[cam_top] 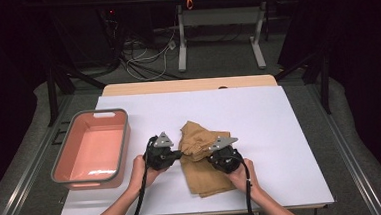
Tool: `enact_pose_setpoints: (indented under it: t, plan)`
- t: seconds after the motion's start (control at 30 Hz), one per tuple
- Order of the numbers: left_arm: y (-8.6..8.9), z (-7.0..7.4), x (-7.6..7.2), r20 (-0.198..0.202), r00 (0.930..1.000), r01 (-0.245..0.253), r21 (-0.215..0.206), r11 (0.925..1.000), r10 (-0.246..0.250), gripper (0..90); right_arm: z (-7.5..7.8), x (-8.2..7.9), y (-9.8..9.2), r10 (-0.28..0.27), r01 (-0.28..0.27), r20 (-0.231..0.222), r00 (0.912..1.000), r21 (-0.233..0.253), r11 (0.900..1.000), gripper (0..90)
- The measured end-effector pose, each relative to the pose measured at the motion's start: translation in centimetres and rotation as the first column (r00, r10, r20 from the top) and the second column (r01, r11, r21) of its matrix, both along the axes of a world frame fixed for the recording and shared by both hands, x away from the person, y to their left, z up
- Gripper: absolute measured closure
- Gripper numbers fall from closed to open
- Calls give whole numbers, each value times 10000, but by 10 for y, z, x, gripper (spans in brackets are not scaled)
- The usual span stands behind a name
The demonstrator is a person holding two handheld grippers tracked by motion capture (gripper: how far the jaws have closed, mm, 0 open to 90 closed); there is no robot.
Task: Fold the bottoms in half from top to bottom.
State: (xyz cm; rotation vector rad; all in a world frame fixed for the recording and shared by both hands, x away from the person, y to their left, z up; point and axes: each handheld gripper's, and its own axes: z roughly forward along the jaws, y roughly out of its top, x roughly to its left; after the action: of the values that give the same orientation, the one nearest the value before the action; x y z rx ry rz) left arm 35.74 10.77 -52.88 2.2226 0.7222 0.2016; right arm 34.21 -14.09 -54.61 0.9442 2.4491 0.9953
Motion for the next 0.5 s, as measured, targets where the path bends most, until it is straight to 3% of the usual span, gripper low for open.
enact_pose_setpoints:
  t: [0.17, 0.2, 0.27, 0.33, 0.43, 0.5]
  plan:
    - [-4, 3, -10, -184, 9995, 268, 3, 9996, -268, 878, 7, 5, -20, 133, -126, 136, 9998, -473, 9988, 868]
    - [-4, 3, -10, -184, 9995, 268, 3, 9996, -268, 878, 9, 6, -25, 148, -137, 143, 9998, -748, 9971, 867]
    - [-7, 4, -14, -194, 9991, 374, -34, 9993, -375, 878, 9, 10, -32, 196, -181, 183, 9996, -780, 9968, 864]
    - [-13, 4, -20, -381, 9976, 576, -17, 9983, -576, 877, 8, 12, -37, 39, -7, 354, 9994, -913, 9958, 860]
    - [-17, 2, -22, -298, 9959, 856, 250, 9960, -848, 872, 5, 19, -41, -59, 105, 437, 9990, -1065, 9943, 838]
    - [-16, 0, -20, -331, 9962, 815, 332, 9961, -804, 857, 2, 20, -42, -339, 364, 233, 9992, -1142, 9928, 786]
